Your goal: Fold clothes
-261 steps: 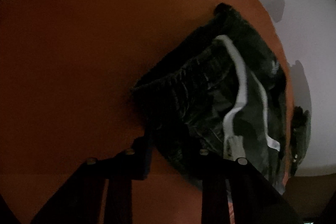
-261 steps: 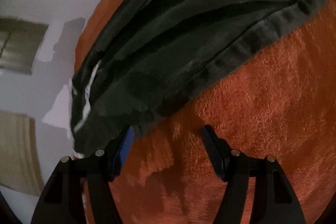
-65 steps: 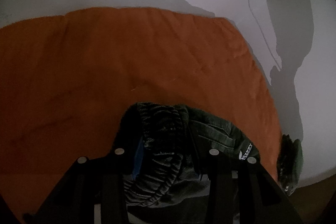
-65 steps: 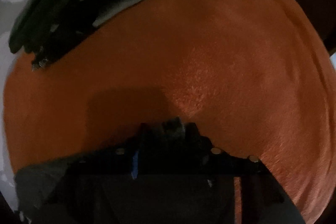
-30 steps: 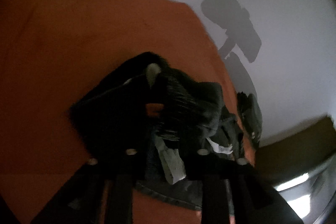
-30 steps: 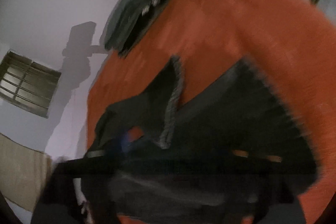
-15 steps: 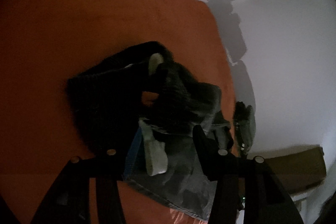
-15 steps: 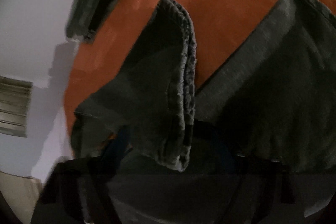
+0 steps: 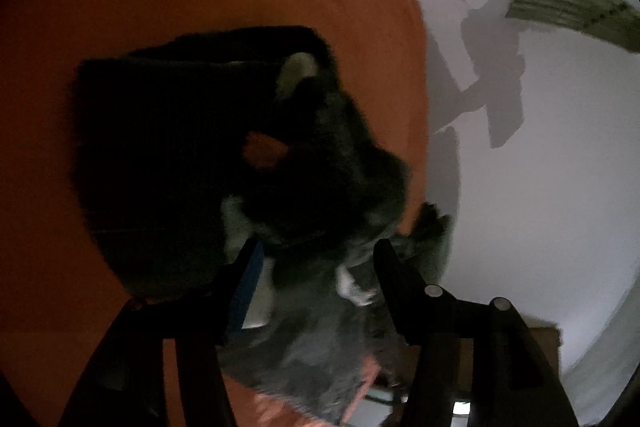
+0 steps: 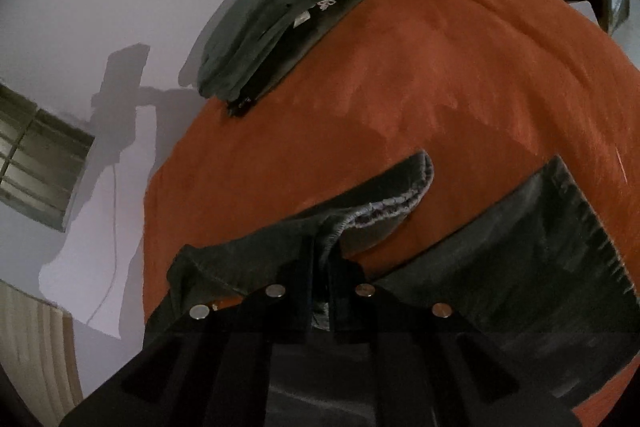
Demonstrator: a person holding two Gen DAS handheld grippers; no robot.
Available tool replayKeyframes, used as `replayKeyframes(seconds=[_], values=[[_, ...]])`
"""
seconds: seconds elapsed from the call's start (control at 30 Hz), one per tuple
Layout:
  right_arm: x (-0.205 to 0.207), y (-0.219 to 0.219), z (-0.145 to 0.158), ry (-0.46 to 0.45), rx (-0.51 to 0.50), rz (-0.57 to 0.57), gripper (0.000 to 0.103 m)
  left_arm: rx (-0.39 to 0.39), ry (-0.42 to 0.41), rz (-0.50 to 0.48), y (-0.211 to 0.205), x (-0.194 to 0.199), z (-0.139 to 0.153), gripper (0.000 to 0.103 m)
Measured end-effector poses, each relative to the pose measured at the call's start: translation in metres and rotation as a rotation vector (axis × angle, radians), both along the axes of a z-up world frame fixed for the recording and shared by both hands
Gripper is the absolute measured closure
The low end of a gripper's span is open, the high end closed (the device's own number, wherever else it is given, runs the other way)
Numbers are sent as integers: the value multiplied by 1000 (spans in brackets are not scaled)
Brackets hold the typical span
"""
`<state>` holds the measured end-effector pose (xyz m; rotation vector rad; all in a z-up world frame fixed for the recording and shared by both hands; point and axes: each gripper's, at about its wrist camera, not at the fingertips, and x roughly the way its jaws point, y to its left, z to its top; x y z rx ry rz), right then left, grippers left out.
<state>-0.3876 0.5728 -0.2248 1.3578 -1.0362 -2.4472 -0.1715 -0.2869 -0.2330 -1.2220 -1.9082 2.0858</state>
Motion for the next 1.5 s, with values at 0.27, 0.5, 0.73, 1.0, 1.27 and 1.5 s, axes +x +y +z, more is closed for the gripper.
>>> replayKeyframes(seconds=[0.27, 0.5, 0.73, 1.0, 1.27, 1.5], values=[[-3, 6, 10, -16, 34, 32, 98, -82, -211, 44, 7, -22, -3, 26], [4, 4, 6, -42, 43, 39, 98, -159, -240, 117, 13, -23, 12, 44], [7, 3, 0, -64, 48, 45, 99, -292, -155, 150, 20, -30, 46, 73], [-36, 26, 50, 7, 89, 69, 99, -402, 55, 0, 7, -54, 97, 76], [11, 149, 83, 108, 64, 12, 99, -291, 169, -145, -57, -5, 47, 75], [49, 177, -93, -227, 87, 191, 99, -218, 62, -185, -69, 18, -28, 74]])
